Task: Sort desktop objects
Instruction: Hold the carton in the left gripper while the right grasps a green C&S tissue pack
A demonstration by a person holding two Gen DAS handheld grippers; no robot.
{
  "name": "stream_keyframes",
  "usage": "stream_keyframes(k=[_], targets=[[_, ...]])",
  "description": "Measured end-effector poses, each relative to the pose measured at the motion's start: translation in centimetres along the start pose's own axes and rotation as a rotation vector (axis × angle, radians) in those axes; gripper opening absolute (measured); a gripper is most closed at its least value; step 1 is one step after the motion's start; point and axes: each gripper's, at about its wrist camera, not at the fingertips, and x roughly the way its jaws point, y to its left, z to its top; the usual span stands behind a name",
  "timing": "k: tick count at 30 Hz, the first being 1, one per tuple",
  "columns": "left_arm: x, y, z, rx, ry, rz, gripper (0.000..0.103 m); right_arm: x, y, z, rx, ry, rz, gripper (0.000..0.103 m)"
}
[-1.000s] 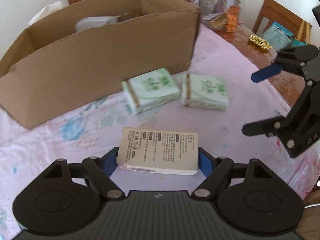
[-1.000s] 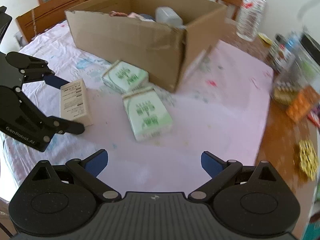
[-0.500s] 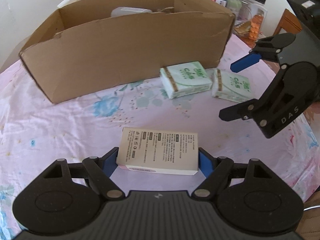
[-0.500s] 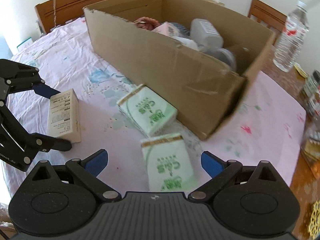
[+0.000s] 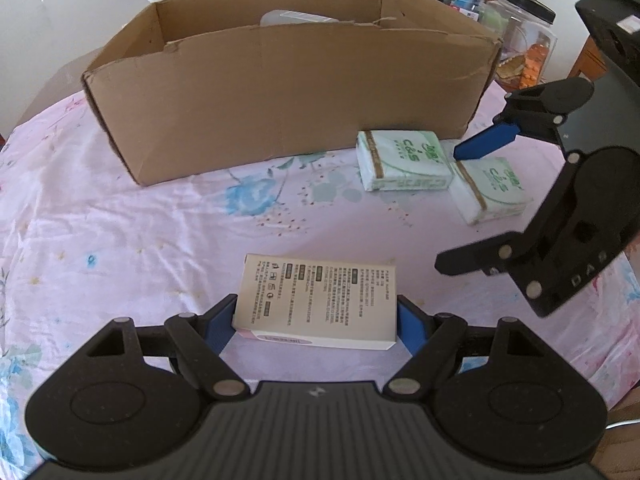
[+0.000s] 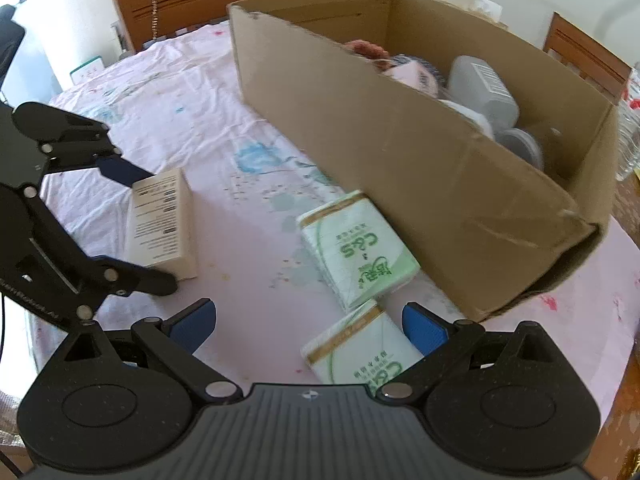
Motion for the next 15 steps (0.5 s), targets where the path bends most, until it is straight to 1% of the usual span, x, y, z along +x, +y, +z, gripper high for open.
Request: stream_keyframes(k=[3, 7, 12, 15], targets=[[-0.1, 0.1, -0.1, -0.003, 0.000, 0.004, 0.080, -0.3, 0.8, -0.1, -0.018, 0.004, 0.021, 0.101], [-0.3, 0.1, -0.2, -0.003, 0.000, 0.005, 0.080, -1.1, 1.5, -0.2, -0.027, -0.007, -0.023, 0.101], [-0.3, 0.1, -0.2, -0.004, -0.001, 0.005, 0.080, -2.6, 0.7, -0.9, 0.070, -0.012, -0.122, 0.101], [-0.3, 0.0, -0.2, -0.004, 0.000, 0.004, 0.080, -3.0, -0.1, -2.2, 0.170, 0.005, -0.165, 0.101]])
